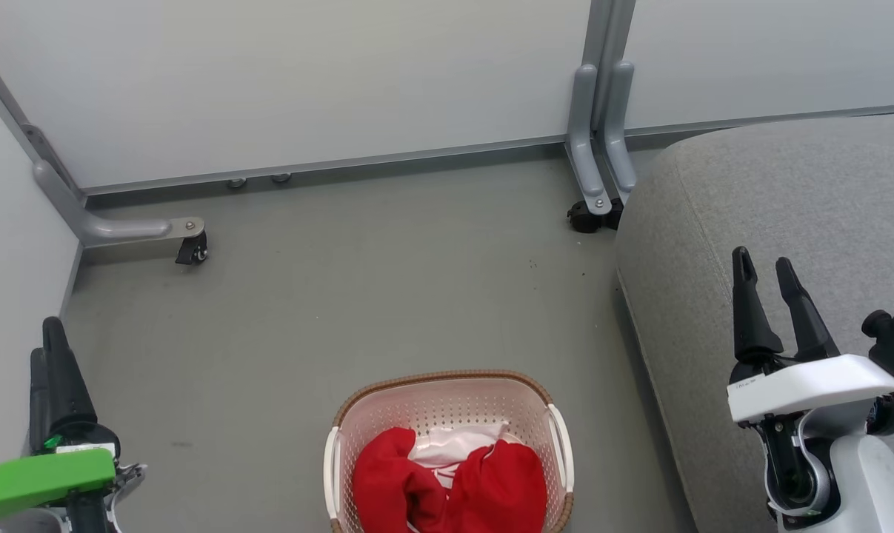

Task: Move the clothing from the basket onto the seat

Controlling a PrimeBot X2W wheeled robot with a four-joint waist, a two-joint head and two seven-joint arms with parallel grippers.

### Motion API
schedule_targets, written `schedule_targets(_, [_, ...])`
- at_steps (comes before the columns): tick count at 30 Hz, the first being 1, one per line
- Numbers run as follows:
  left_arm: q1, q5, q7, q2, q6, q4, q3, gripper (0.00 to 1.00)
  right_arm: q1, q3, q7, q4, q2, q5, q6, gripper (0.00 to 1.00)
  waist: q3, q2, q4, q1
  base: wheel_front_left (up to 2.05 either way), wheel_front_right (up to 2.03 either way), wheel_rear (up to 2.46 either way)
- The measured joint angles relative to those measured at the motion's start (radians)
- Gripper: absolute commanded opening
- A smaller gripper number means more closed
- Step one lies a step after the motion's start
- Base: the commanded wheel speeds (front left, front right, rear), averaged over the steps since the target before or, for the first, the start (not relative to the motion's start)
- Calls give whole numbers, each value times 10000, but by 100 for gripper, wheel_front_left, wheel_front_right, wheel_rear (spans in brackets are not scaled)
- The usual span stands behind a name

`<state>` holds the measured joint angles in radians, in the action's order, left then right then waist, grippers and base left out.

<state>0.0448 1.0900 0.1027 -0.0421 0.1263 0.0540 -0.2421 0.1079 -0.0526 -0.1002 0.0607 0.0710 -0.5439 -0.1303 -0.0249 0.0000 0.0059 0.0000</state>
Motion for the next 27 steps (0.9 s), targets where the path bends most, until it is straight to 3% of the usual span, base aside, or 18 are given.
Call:
schedule_targets(9, [-375,-2930,234,-6,-6,-464,1122,100,-38,458,-251,12,44,1350,0,100,-84,0,17,0,0,0,0])
schedule_targets(27, [-661,-7152,713,-19,-1007,0,3097,100,-416,1012,-713,309,59,3812,-2,100,-157,0,17,0,0,0,0])
